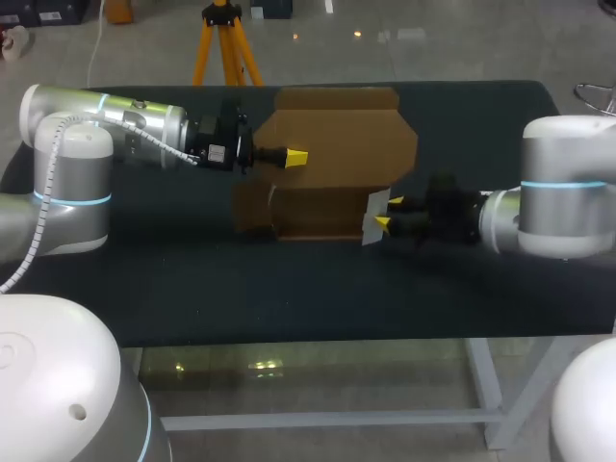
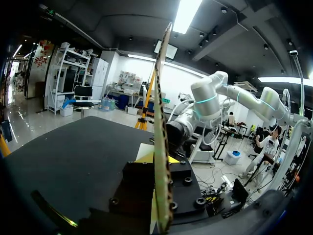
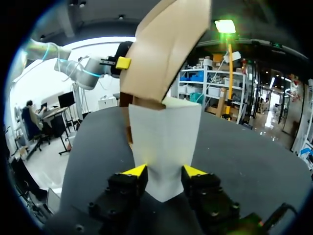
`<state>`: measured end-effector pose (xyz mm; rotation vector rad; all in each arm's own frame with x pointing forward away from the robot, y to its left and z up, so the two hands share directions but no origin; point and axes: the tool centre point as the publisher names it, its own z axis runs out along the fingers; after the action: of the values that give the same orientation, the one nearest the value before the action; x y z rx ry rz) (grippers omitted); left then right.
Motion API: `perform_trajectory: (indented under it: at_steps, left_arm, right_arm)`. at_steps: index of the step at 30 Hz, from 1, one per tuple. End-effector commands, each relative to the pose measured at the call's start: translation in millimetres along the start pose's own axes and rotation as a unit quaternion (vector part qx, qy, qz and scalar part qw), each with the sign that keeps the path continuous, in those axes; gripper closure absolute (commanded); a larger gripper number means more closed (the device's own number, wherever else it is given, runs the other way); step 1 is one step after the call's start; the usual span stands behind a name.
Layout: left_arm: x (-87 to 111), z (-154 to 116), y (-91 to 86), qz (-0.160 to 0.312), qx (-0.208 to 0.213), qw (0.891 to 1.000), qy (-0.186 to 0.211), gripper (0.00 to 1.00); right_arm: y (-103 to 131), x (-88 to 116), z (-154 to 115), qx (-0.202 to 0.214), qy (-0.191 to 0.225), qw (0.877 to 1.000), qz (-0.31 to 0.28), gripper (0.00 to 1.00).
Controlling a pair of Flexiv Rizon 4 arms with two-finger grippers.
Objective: Assemble the packaging by folding the flat box into shape, placing the metal phone stand inside, and closing the box properly
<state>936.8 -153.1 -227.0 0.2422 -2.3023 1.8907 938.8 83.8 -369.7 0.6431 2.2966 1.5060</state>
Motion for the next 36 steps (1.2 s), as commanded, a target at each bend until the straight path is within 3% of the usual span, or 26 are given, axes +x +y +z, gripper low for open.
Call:
perform_trajectory:
  at_steps: [1,15,36]
  left_arm:
    - [-0.4,1,1.8,0.000,-0.001,1.000,0.001,1.00]
    - [-0.4,1,1.8,0.000,-0.001,1.000,0.001,1.00]
    - [-0.4,1,1.8,0.000,-0.001,1.000,0.001,1.00]
  right_arm:
    - [1,6,4,-0.009,-0.037,0.999,0.006,0.49]
    - [3,4,16,-0.004,-0.110,0.993,0.041,0.51]
    - [7,1,30,0.021,-0.219,0.972,0.087,0.52]
